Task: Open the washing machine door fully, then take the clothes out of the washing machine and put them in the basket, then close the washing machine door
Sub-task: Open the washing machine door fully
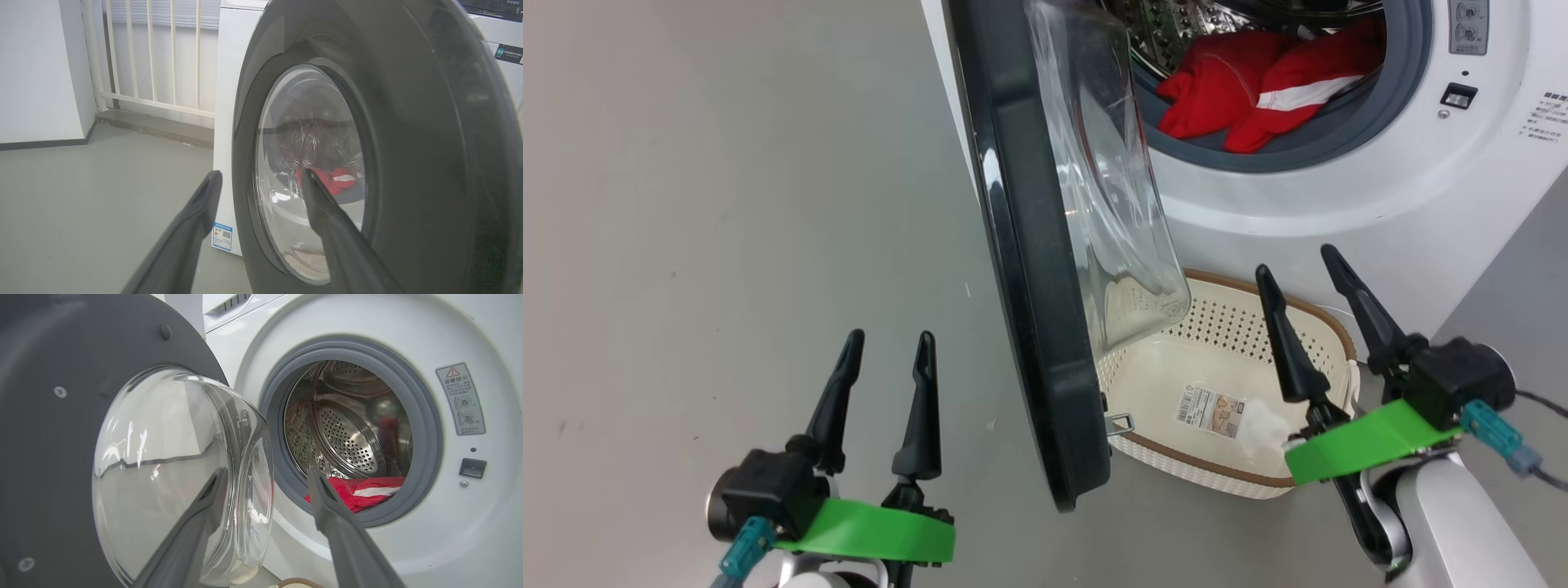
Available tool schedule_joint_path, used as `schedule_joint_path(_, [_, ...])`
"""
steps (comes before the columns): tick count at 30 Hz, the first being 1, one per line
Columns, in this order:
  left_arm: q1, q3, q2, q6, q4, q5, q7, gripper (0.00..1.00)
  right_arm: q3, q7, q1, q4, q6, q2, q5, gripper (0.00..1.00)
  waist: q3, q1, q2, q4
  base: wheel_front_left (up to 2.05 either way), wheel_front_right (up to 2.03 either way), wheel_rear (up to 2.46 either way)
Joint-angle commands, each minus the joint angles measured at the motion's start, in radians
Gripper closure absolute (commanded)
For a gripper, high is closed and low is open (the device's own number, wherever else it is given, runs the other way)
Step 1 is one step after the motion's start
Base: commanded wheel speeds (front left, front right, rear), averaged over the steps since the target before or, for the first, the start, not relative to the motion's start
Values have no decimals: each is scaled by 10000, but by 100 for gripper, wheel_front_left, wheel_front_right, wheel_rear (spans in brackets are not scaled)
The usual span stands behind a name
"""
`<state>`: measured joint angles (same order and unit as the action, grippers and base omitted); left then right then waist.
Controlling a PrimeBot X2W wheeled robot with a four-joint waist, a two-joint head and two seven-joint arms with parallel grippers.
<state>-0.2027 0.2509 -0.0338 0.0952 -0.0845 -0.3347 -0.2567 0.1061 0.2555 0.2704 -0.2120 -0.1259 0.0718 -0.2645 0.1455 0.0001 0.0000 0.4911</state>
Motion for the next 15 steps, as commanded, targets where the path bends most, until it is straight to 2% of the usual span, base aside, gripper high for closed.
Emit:
schedule_joint_path(1, [9, -347, -164, -4, 282, 42, -51, 0, 48, 62, -189, 472, -48, -140, 312, 0, -14, -1, 0, 13, 0, 0, 0])
schedule_joint_path(4, [26, -331, -164, 11, 276, 27, -51, 0, -209, 62, -646, 840, -48, -198, 667, 0, -36, -1, 0, 35, 0, 0, 0])
schedule_joint_path(15, [87, -315, -164, 48, 224, -26, -51, 0, -219, 62, -1825, 1318, -48, -214, 227, 0, -88, -1, 0, 21, 0, 0, 0])
